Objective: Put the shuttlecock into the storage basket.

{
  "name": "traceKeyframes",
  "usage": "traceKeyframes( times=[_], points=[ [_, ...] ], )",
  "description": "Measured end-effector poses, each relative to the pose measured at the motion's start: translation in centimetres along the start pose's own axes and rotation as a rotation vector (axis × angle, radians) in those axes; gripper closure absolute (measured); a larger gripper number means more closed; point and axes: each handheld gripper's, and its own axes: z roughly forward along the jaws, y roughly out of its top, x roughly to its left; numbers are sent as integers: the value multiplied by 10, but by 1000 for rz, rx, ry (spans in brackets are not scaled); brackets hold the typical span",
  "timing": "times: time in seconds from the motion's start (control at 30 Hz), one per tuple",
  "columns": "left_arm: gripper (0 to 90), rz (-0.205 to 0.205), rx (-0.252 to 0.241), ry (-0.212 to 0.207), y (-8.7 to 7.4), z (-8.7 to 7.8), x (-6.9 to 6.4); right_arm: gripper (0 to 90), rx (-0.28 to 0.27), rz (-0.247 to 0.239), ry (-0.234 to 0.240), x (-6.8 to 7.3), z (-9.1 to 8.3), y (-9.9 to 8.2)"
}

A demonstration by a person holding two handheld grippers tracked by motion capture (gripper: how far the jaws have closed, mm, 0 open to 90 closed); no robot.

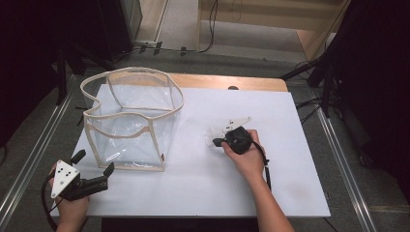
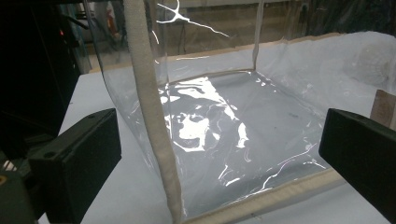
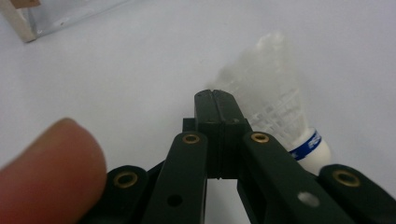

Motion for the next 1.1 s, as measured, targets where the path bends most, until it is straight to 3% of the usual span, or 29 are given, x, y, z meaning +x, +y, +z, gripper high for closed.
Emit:
traceKeyframes(
  times=[0.53, 0.8, 0.9, 1.03, 1.1],
  points=[
    [0, 1, 0, 1, 0, 0, 0, 879, -6, 40, -34, -24, 10, 17],
    [0, 1, 0, -1, 0, 0, 0, 875, -47, 56, -44, -25, -7, 16],
    [0, 4, 0, 0, 0, 0, 0, 761, -65, 77, -72, -26, -18, 16],
    [0, 5, 2, 1, 0, 0, 0, 503, -85, 96, -168, -28, -31, 16],
    [0, 6, 2, 1, 0, 1, -1, 386, -101, 132, -170, -30, -36, 15]
  ],
)
